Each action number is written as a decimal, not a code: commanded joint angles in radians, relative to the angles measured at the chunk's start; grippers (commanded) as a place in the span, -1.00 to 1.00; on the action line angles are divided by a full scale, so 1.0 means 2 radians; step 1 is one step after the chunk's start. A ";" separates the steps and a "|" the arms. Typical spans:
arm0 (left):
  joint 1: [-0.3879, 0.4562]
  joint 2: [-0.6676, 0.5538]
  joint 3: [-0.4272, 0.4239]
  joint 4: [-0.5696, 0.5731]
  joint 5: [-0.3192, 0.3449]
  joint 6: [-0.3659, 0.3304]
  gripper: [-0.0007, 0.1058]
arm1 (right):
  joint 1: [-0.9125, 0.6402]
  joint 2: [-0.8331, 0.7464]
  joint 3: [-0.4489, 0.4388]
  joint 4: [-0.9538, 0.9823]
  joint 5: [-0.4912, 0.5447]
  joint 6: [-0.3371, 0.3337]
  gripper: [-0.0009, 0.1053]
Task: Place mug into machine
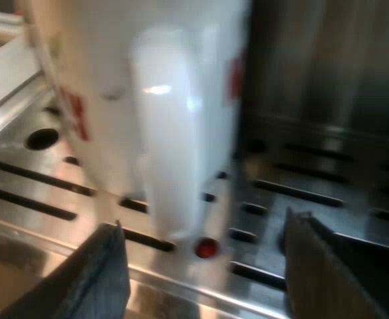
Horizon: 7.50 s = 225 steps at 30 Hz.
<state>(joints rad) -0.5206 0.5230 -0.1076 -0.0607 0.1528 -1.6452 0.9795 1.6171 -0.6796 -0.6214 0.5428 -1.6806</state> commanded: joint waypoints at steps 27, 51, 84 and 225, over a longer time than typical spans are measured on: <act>0.000 -0.157 -0.173 0.241 -0.003 0.029 0.86 | 0.124 -0.259 0.018 0.169 0.031 -0.029 -0.98; 0.000 -0.159 -0.255 0.322 -0.002 0.029 0.86 | 0.074 -0.123 -0.180 0.182 0.040 -0.037 -0.98; 0.000 -0.159 -0.255 0.323 0.001 0.029 0.86 | 0.051 -0.087 -0.219 0.230 0.010 -0.048 -0.96; 0.220 -0.337 -0.201 0.535 -0.009 -0.037 0.86 | -0.487 -0.834 0.090 0.797 -0.370 -0.078 0.53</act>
<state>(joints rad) -0.0826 -0.0121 -0.5052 1.0174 0.1309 -1.7159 0.0040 -0.0055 -0.4940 0.9822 -0.1915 -1.8404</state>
